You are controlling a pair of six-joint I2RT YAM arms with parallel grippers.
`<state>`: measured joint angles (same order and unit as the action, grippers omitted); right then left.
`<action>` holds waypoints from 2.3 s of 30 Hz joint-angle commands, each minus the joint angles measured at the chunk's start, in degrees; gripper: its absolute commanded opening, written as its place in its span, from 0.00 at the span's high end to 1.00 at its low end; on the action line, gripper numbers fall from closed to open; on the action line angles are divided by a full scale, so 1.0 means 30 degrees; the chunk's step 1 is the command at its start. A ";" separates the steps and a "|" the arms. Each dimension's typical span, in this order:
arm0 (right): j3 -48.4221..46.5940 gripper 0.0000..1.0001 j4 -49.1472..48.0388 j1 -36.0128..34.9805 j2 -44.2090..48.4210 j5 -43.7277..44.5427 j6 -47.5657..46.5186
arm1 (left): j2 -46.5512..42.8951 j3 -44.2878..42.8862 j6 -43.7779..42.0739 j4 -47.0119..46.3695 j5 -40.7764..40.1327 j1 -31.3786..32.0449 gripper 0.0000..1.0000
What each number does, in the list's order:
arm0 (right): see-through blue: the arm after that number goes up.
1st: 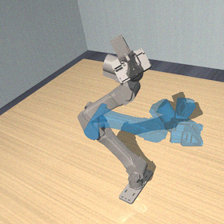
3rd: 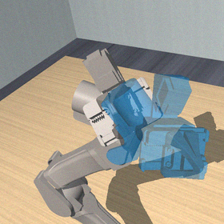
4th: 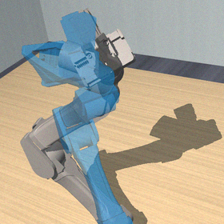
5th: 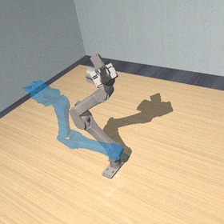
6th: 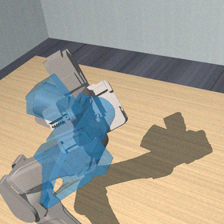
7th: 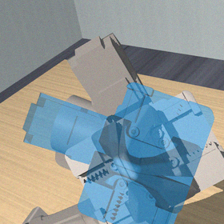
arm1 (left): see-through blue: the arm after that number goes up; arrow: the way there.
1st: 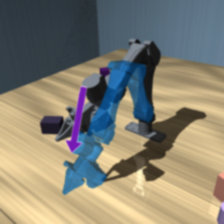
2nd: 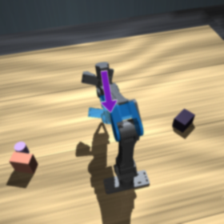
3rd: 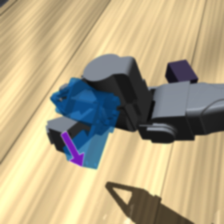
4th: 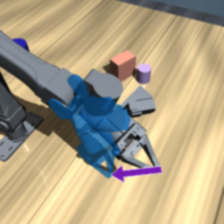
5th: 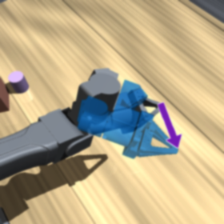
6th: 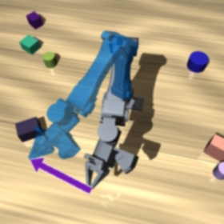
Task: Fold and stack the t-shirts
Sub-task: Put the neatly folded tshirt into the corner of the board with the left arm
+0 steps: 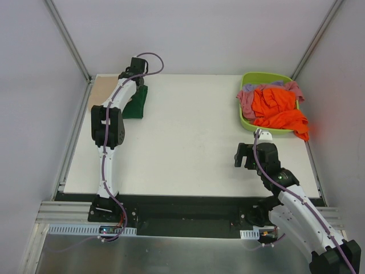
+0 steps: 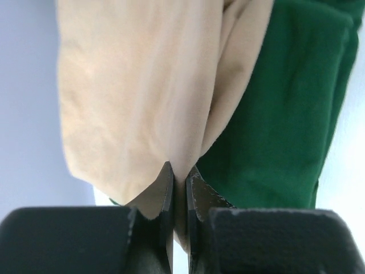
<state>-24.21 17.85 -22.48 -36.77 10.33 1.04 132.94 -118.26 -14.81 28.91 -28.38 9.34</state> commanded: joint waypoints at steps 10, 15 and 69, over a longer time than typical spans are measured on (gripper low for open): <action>-0.0632 0.04 -0.0001 0.0110 0.0188 0.0571 0.0152 | -0.1718 -0.1541 0.0365 -0.0435 -0.1995 0.0195 1.00; -0.0662 0.04 -0.0001 0.0110 0.0100 0.0571 0.0152 | -0.1104 -0.0164 0.0336 -0.0436 -0.2376 0.1511 1.00; -0.0515 0.04 0.0028 0.0140 0.0424 0.0601 0.0328 | -0.2041 0.6609 1.2437 -0.1755 1.3619 -0.4194 0.01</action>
<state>-24.18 18.33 -22.37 -34.30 11.38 1.48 123.46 -96.97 21.80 24.67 10.57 1.23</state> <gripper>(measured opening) 0.958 0.990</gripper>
